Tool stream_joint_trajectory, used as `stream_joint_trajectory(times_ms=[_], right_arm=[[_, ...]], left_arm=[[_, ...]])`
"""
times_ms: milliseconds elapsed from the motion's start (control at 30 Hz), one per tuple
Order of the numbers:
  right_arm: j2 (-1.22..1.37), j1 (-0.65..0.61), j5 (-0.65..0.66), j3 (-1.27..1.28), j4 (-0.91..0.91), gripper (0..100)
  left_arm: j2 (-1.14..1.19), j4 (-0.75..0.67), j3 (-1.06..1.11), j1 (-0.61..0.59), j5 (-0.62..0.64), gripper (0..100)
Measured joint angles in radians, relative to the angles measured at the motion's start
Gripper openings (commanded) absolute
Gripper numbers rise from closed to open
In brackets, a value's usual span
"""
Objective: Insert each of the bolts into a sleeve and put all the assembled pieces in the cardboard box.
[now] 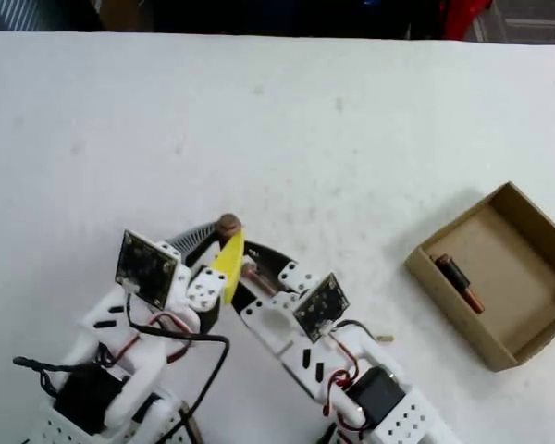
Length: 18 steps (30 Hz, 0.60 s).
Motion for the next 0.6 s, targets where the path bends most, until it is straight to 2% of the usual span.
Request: stream_joint_trajectory(times_ms=[600], right_arm=[[0.0,0.008,0.0,0.0,0.0,1.7]], left_arm=[[0.012,0.0,0.002,-0.005,-0.003,21]])
